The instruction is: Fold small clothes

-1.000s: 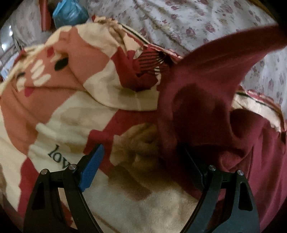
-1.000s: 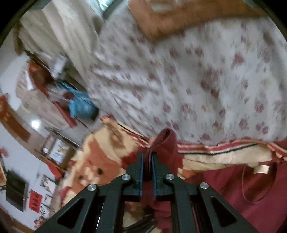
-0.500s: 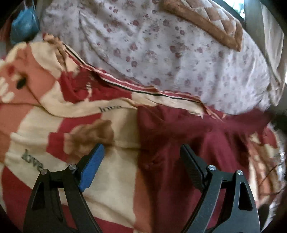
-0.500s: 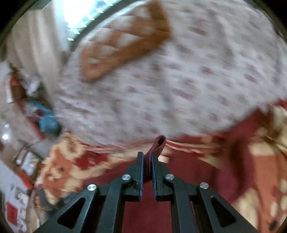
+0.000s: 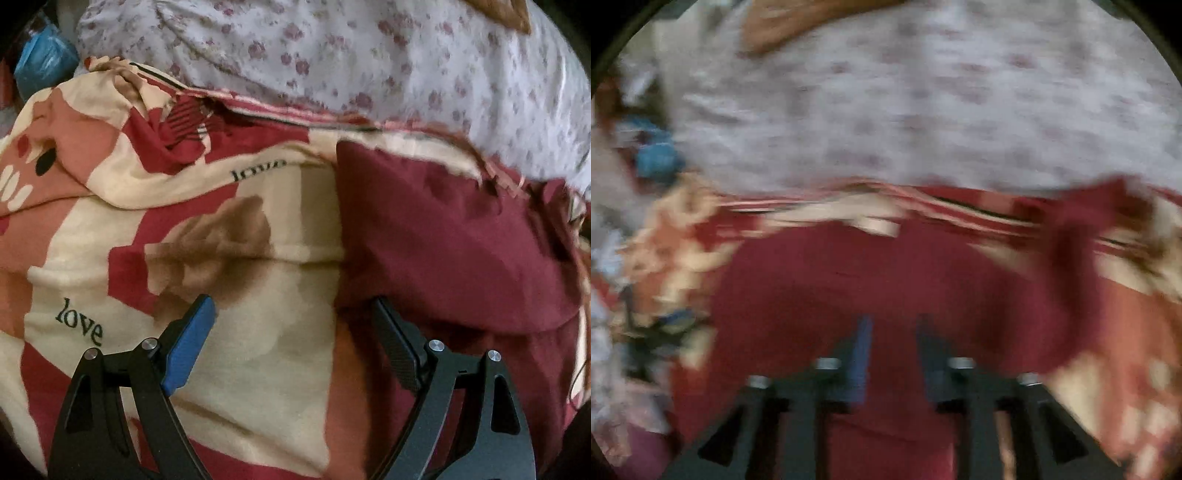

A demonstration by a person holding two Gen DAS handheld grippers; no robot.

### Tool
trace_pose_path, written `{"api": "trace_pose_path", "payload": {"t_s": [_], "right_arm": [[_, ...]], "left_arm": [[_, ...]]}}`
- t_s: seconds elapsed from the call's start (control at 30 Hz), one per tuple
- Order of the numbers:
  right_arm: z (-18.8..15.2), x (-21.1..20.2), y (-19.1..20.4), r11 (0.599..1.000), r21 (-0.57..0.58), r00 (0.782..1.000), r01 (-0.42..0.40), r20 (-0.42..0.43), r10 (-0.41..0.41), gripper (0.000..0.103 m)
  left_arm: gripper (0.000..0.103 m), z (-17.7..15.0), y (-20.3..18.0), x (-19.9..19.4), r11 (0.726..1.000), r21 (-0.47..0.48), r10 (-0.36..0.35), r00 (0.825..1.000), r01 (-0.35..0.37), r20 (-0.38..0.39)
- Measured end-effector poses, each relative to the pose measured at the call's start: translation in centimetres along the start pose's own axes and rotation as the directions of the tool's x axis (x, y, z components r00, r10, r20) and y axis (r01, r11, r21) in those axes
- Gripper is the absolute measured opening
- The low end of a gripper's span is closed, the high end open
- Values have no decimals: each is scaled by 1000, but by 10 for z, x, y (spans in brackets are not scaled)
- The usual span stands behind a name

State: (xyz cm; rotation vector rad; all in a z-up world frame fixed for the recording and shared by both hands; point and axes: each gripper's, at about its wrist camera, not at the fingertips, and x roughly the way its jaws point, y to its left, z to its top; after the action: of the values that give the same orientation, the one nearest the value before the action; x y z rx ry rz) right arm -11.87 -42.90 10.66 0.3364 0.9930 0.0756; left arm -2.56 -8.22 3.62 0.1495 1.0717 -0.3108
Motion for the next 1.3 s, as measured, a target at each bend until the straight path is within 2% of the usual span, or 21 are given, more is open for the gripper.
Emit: {"api": "trace_pose_path", "payload": {"t_s": [0.1,0.17,0.3,0.43,0.47,0.5,0.53,0.63,0.73,0.83,0.93,1.0,1.07,1.13,1.2,1.3], "right_arm": [[25,48,66,985,-103,990,-138,-27,136,49],[39,88,111,969,-172,982,-180,-82,168,49],[58,152,156,949,-206,963,-239,-176,204,49],[64,194,174,924,-254,944,-285,-245,223,46],[65,202,175,919,-265,939,-294,-262,225,38],[64,205,179,914,-294,941,-281,-271,202,17],[64,206,184,908,-319,946,-271,-264,189,11],[74,204,196,899,-335,953,-281,-206,221,8],[83,217,204,919,-287,960,-269,-162,230,8],[76,243,207,936,-261,961,-237,-207,185,8],[72,227,193,945,-200,955,-259,-201,220,9],[73,196,175,947,-155,950,-282,-181,253,11],[68,149,150,948,-160,959,-274,-126,256,20],[60,112,125,960,-174,975,-218,-80,207,45],[48,69,87,979,-169,994,-113,-14,113,46],[31,28,37,993,-119,1000,16,27,-13,46]], "left_arm": [[87,-2,-3,9,997,46,57,998,-56,-15],[87,0,1,14,999,22,34,999,-34,-30],[88,4,9,18,1000,-28,-7,999,6,-41],[88,6,11,18,999,-32,-16,999,15,-48],[88,6,12,17,999,-33,-17,999,15,-49],[88,7,13,16,999,-36,-16,999,14,-48],[88,8,16,11,999,-39,-13,999,11,-35],[88,13,23,0,998,-52,-26,1000,26,6],[88,17,36,-9,995,-96,0,999,5,52],[87,19,54,-16,987,-157,57,995,-43,87],[87,18,70,-18,970,-240,63,992,-35,107],[87,19,69,-17,967,-254,11,994,18,113],[87,19,65,-16,966,-251,-35,992,65,124],[87,20,56,-18,967,-240,-57,989,89,140],[87,22,44,-14,972,-214,-68,987,98,144],[87,22,29,-2,981,-182,-49,993,67,103]]}}
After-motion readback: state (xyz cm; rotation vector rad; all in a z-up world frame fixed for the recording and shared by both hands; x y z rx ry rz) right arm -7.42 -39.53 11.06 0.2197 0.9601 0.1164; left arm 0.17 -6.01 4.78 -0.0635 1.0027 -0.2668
